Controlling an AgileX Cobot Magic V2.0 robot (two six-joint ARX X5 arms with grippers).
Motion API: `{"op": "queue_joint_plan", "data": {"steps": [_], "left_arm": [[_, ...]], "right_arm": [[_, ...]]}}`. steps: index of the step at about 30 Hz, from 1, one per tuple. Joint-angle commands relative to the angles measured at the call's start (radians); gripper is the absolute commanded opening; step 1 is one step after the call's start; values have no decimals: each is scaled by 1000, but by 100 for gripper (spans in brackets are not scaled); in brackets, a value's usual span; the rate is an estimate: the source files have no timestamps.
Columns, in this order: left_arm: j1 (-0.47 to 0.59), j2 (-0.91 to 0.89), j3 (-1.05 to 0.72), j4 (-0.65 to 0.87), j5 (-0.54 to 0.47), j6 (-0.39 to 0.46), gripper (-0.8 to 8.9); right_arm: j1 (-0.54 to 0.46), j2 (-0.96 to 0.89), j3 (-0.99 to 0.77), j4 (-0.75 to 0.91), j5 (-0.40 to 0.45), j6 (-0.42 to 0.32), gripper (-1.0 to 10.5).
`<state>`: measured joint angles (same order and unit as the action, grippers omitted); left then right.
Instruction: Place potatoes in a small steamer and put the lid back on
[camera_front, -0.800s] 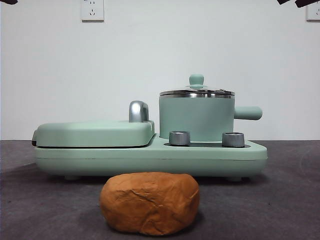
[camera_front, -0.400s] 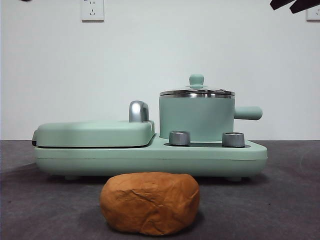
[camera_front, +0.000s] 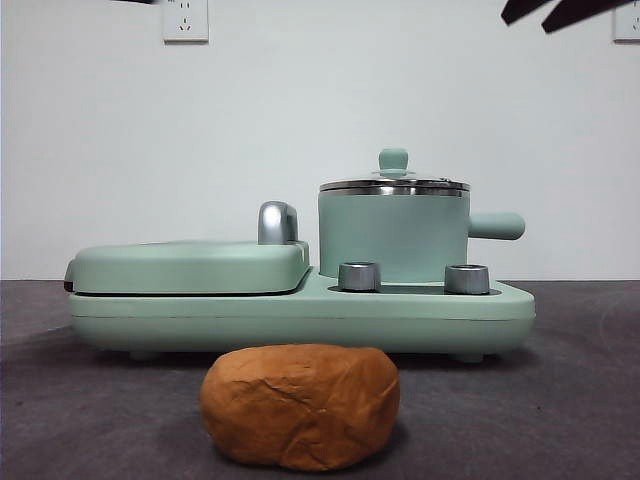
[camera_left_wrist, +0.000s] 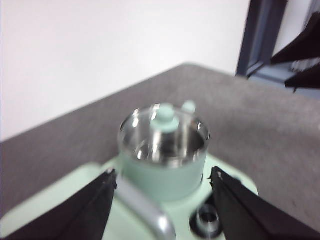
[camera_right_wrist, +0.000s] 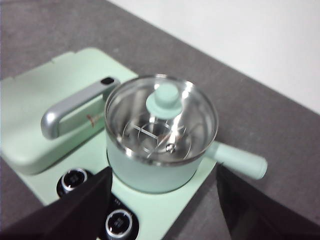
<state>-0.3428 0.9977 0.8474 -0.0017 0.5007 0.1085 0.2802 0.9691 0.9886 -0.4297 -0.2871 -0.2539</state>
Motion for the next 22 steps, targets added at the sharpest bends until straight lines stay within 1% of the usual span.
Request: {"op": "queue_joint_plan", "data": {"steps": [1, 5, 10, 13, 17, 22], "left_arm": [[-46, 130, 45, 119, -36, -25, 299], [-104, 329, 166, 127, -60, 11, 304], [-155, 544, 360, 112, -60, 18, 304], [-187, 661, 488, 59, -60, 75, 304], [-220, 769, 594, 24, -60, 148, 304], [-241, 848, 636, 46, -60, 191, 304]], "right_arm": [[5, 3, 40, -1, 0, 16, 329], [5, 3, 68, -31, 0, 18, 329], [8, 3, 74, -39, 0, 19, 329], [14, 3, 74, -43, 0, 19, 330], [15, -1, 74, -43, 0, 19, 329], [19, -10, 74, -43, 0, 19, 329]]}}
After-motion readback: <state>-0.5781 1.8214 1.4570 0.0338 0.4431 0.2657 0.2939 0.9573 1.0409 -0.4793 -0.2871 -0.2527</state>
